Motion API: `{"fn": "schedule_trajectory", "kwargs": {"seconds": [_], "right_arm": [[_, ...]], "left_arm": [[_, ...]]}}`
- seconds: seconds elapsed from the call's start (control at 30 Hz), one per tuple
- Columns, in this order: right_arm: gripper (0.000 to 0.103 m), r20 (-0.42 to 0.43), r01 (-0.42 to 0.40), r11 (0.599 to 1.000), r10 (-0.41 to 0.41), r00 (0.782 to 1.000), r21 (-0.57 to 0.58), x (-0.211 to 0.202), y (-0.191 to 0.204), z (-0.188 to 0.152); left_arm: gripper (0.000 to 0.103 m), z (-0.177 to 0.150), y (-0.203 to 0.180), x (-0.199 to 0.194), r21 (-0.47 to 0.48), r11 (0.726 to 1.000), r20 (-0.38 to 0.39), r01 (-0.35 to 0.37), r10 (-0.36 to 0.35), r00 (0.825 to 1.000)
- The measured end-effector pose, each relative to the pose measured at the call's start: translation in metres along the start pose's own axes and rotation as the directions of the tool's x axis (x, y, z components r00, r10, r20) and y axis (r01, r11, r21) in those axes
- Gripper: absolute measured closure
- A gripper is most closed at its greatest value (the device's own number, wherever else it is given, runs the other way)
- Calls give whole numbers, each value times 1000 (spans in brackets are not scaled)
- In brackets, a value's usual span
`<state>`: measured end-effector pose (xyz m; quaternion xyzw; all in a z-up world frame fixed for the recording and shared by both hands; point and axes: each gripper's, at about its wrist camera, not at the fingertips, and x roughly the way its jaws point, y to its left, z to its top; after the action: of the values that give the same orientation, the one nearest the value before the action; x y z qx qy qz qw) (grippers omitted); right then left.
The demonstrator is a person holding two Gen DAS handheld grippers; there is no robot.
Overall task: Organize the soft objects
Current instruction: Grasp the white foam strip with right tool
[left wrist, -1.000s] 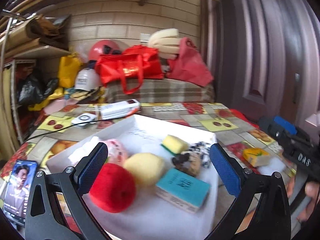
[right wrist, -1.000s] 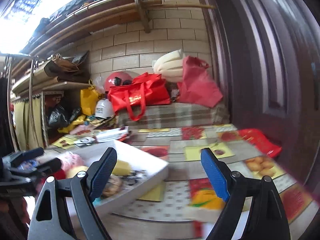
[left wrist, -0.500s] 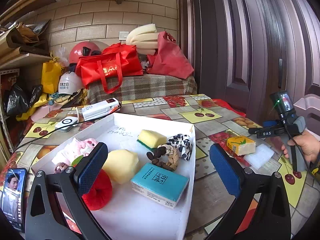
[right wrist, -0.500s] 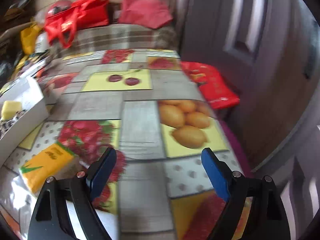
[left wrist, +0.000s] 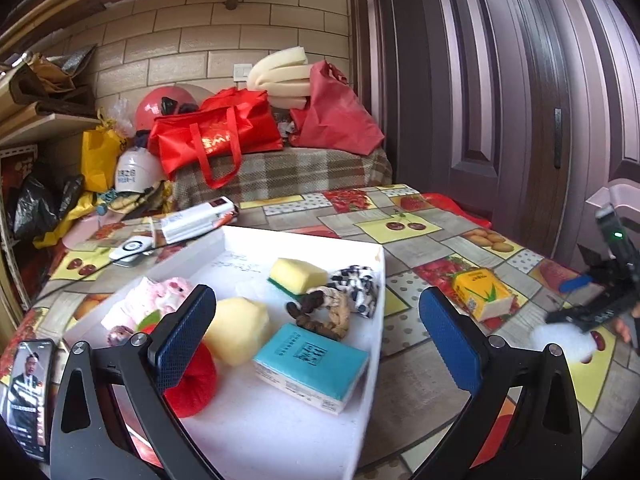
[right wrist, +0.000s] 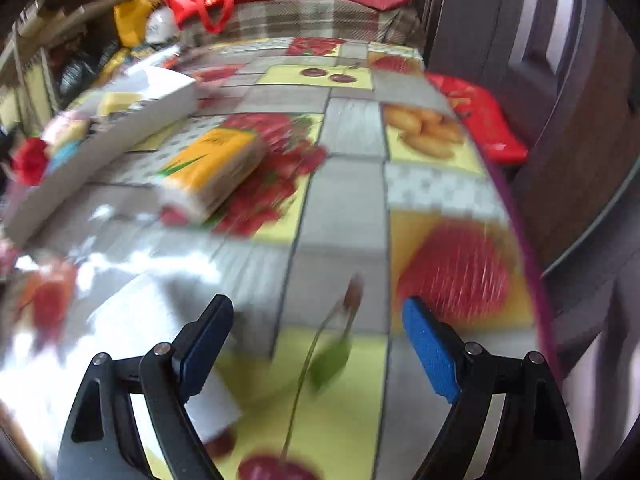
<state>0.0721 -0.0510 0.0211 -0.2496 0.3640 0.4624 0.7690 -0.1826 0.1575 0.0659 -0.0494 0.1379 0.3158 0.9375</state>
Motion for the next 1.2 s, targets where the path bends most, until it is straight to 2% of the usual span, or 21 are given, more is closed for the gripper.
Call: {"fn": "schedule_trajectory", "kwargs": {"seconds": [0.13, 0.23, 0.33, 0.47, 0.67, 0.87, 1.2], "right_arm": [[16, 95, -107, 994, 107, 990, -12, -20, 2, -9], [16, 137, -169, 985, 171, 976, -31, -25, 6, -5], [16, 146, -274, 961, 274, 950, -21, -22, 11, -2], [16, 115, -313, 950, 312, 943, -15, -15, 21, -1], [15, 102, -300, 953, 302, 948, -32, -18, 28, -4], [15, 38, -285, 956, 288, 957, -69, -9, 42, -7], [15, -12, -186, 962, 188, 982, -202, -5, 73, -16]], "left_arm": [[0, 0, -10, 4, -5, 999, -33, 41, -41, 999], [0, 0, -25, 11, 13, 999, -71, 37, -36, 997], [0, -1, -40, 18, 24, 1000, -112, 20, -17, 994], [0, -3, -58, 32, 66, 997, -184, 25, -13, 983], [0, -5, -71, 43, 98, 994, -226, 42, -19, 974], [0, -5, -74, 46, 106, 993, -235, 44, -18, 972], [0, -6, -79, 46, 116, 990, -242, 80, -50, 969]]}}
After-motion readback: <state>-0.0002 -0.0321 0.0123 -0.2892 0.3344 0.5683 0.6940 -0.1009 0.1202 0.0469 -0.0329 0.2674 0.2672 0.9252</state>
